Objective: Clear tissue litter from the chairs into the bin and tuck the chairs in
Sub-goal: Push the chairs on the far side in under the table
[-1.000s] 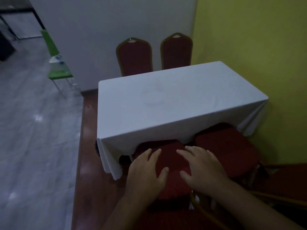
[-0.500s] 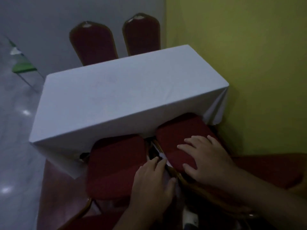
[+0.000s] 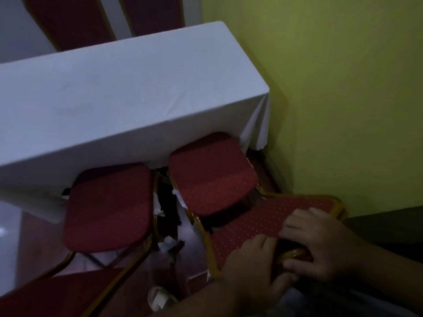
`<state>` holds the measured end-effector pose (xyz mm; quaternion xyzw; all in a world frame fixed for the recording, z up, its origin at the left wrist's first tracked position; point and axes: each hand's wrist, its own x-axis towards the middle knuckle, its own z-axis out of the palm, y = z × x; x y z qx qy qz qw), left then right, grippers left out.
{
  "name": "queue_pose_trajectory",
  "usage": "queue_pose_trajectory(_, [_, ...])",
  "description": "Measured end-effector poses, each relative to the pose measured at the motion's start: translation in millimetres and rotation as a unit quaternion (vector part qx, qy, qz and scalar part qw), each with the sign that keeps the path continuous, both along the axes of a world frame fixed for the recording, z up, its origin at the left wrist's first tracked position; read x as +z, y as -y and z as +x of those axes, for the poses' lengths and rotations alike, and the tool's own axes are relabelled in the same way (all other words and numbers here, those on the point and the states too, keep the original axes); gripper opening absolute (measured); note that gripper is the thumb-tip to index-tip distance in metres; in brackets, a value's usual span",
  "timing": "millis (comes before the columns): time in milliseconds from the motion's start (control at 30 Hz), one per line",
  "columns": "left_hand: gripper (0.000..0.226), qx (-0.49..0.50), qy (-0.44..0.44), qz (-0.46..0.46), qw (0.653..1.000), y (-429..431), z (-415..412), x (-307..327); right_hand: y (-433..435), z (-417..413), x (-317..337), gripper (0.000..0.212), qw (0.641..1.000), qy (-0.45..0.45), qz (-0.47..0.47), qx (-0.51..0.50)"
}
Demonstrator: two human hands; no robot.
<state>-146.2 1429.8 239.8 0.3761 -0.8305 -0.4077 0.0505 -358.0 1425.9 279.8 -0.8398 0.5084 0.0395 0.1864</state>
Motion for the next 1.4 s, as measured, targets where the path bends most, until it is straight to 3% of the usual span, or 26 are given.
queue_pose_trajectory(133, [0.054,-0.064,0.075,-0.053,0.994,9.6,-12.7,-0.3,0.4,-32.3,-7.0,0.059,0.998,0.024,-0.036,0.038])
queue_pose_trajectory(467, [0.04,-0.111,0.076,-0.118,0.984,16.8,-5.4,8.5,12.5,-39.7,-40.4,0.072,0.982,0.07,-0.174,0.024])
queue_pose_trajectory(767, [0.033,-0.02,0.115,-0.183,0.976,14.9,46.2,-0.1,33.2,13.1,-47.2,0.066,0.963,0.147,-0.223,0.04])
queue_pose_trajectory(1233, [0.033,0.089,0.116,-0.218,0.965,43.1,90.9,-9.8,66.7,71.6,-60.6,0.067,0.963,0.112,-0.244,-0.003])
queue_pose_trajectory(1400, [0.044,0.103,0.132,-0.22,0.961,68.2,100.0,-9.6,87.5,82.4,-64.3,0.069,0.965,0.096,-0.244,-0.023])
